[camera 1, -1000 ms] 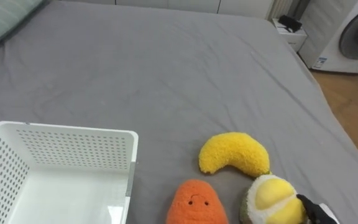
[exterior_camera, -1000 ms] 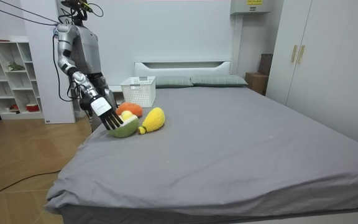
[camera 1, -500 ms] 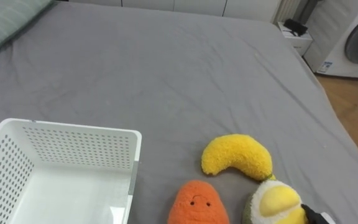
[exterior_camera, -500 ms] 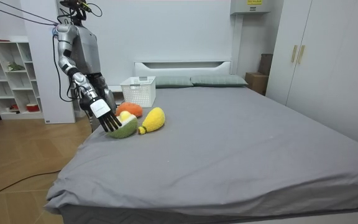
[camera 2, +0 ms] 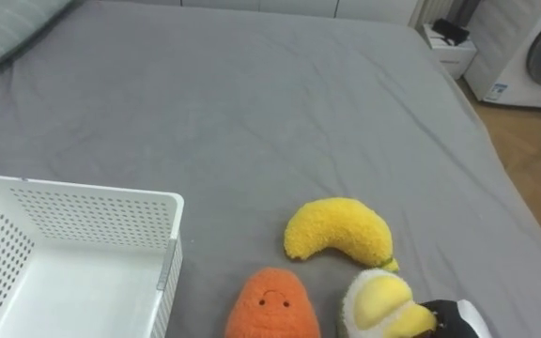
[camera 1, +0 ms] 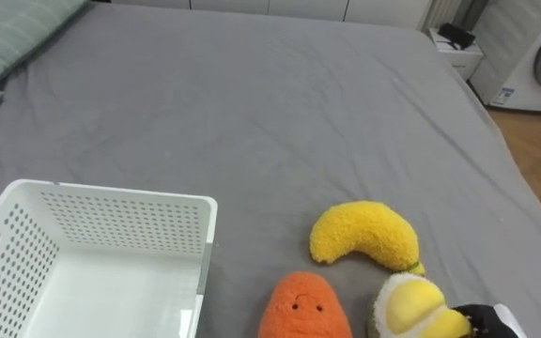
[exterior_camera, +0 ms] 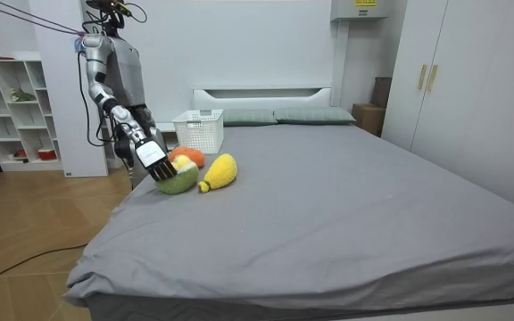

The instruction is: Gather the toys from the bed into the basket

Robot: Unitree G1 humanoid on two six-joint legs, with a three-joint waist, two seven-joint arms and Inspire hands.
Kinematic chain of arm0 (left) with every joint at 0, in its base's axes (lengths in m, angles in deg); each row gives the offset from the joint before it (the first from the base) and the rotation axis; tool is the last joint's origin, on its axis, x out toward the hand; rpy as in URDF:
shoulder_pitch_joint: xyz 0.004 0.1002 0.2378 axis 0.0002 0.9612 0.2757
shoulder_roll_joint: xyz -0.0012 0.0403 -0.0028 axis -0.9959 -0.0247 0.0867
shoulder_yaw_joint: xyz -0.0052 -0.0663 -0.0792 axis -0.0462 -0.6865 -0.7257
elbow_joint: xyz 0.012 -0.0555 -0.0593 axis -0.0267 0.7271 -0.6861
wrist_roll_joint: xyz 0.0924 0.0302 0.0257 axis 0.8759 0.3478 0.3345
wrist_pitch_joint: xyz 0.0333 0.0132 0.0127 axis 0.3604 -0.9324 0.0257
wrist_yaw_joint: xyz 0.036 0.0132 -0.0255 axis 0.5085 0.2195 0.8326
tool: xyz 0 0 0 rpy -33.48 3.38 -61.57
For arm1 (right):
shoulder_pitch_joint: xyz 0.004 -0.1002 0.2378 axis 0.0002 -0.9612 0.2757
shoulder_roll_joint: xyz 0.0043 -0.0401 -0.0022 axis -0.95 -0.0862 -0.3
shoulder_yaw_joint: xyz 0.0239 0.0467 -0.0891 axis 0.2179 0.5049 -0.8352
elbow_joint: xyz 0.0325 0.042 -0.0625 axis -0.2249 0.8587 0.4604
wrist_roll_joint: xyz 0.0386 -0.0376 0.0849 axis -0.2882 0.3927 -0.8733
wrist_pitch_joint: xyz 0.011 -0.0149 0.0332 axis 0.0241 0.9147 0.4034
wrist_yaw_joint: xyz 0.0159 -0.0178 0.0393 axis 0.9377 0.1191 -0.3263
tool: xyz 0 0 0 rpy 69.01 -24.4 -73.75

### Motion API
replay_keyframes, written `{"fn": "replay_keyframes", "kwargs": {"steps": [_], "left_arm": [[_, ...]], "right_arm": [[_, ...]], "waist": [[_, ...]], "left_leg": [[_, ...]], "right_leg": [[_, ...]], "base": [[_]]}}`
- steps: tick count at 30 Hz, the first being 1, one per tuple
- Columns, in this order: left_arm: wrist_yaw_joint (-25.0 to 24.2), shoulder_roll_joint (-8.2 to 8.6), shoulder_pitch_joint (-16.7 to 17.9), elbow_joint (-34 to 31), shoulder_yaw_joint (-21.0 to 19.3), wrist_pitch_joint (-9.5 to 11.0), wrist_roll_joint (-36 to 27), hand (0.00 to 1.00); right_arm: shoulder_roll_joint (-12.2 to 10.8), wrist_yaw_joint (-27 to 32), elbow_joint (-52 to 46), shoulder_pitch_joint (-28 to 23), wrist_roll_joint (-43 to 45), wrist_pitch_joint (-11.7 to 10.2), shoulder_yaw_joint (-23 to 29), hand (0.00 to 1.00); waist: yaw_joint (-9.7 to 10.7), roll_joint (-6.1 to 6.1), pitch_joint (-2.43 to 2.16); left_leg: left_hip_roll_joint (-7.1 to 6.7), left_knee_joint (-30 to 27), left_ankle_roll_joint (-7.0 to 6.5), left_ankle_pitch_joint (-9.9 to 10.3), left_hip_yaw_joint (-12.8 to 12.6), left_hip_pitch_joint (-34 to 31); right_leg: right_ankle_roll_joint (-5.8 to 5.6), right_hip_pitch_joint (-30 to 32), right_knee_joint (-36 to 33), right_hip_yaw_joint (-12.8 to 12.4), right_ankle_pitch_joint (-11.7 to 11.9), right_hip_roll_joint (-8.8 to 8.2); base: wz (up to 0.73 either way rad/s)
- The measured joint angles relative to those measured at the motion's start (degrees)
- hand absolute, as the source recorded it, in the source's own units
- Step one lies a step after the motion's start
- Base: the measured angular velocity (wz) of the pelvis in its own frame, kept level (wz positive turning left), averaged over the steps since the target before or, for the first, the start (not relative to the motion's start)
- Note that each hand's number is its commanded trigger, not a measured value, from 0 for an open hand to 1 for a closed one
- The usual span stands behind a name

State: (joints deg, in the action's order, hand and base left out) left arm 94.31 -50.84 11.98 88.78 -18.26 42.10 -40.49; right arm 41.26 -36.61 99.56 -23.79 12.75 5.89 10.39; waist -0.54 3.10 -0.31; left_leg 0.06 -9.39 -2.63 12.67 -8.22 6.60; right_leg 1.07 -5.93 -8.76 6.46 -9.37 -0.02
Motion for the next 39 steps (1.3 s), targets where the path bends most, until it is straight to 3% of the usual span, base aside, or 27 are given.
{"fn": "replay_keyframes", "kwargs": {"steps": [14, 23, 31, 39], "left_arm": [[0.03, 0.08, 0.60, -2.22, -0.22, 0.35, -0.06, 0.00], [0.02, -0.13, 0.94, -1.59, -0.21, 0.69, -0.13, 0.00], [-0.19, -0.01, 1.86, -0.47, -0.36, 0.62, -0.09, 0.00], [-0.35, -0.23, 1.41, -1.59, -0.19, 1.79, -0.32, 0.00]], "right_arm": [[-0.46, 0.79, -2.62, -0.09, -0.08, -0.07, 0.01, 1.00], [-0.40, 1.38, -2.79, -0.13, -2.01, -0.07, 0.08, 1.00], [-0.14, 1.38, -20.59, -4.20, -1.96, 0.02, 1.06, 1.00], [0.56, 1.30, -31.57, -4.80, -2.07, 0.57, 2.31, 1.00]], "waist": [[0.05, 0.93, -0.15], [0.23, 1.18, 0.01], [2.00, 0.96, 0.02], [2.22, 1.75, 0.07]], "left_leg": [[-0.05, 0.08, 0.00, 0.00, 0.18, 0.08], [-0.06, 0.10, 0.00, 0.00, 0.18, 0.03], [-0.01, 0.13, 0.00, 0.00, 0.03, 0.03], [0.02, 0.22, -0.02, 0.00, -0.94, -0.17]], "right_leg": [[0.00, -0.15, -0.02, 0.07, 0.00, 0.00], [-0.01, -0.17, 0.02, 0.10, -0.01, -0.07], [-0.01, 0.03, -0.15, -0.35, -0.01, -0.02], [-0.01, 1.06, -1.13, -1.18, -0.07, 0.00]], "base": [[0.01], [0.00], [0.00], [-0.08]]}}
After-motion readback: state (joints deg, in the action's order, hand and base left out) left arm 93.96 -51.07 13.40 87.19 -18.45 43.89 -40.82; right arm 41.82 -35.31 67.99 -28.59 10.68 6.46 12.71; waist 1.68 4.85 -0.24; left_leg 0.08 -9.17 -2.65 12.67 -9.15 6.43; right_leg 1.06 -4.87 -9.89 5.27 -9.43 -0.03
